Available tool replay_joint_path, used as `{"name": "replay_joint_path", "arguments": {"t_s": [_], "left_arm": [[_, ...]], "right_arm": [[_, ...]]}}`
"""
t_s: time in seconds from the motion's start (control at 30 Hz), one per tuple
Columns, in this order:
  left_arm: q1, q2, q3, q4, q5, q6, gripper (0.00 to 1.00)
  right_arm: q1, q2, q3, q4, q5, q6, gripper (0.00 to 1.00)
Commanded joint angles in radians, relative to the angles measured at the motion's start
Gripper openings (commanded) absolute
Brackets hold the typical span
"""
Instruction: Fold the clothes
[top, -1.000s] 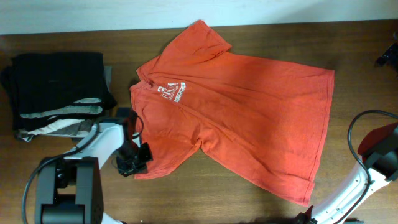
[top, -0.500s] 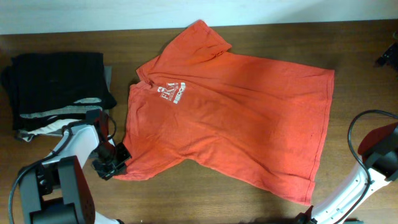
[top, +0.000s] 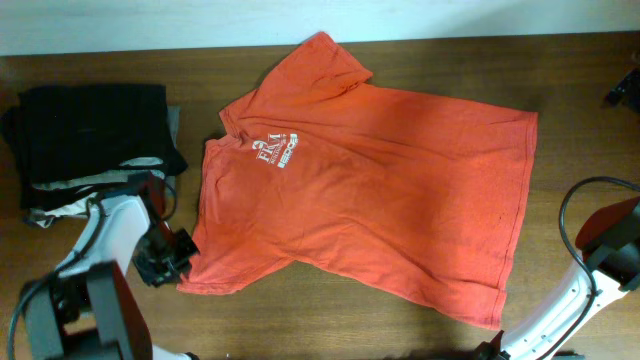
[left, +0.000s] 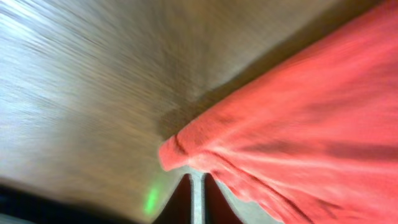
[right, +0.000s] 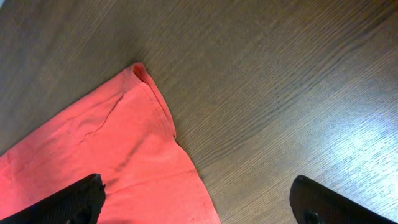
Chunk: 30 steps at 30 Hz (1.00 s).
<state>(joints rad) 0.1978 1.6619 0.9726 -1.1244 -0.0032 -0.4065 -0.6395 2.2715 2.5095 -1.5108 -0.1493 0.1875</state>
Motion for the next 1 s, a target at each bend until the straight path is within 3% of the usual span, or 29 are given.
{"name": "replay_joint_path", "arguments": {"t_s": [0.0, 0.17, 0.3, 0.73, 0.97], "left_arm": [[-0.008, -0.135, 0.098, -0.037, -0.065, 0.011, 0.14], [-0.025, -0.266, 0.104, -0.092, 0.029, 0.025, 0.18], [-0.060, -0.326, 0.104, -0.100, 0.151, 0.186, 0.18], [-0.288, -0.341, 0.104, 0.028, 0.183, 0.195, 0.23], [-0.308, -0.341, 0.104, 0.056, 0.183, 0.183, 0.29]], "right_arm": [[0.005, -0.007, 0.008, 0.000, -0.005, 0.004, 0.99], [0.005, -0.007, 0.008, 0.000, -0.005, 0.004, 0.99], [0.005, -0.007, 0.008, 0.000, -0.005, 0.004, 0.99], [0.005, -0.007, 0.008, 0.000, -0.005, 0.004, 0.99], [0.005, -0.007, 0.008, 0.000, -0.005, 0.004, 0.99]]}}
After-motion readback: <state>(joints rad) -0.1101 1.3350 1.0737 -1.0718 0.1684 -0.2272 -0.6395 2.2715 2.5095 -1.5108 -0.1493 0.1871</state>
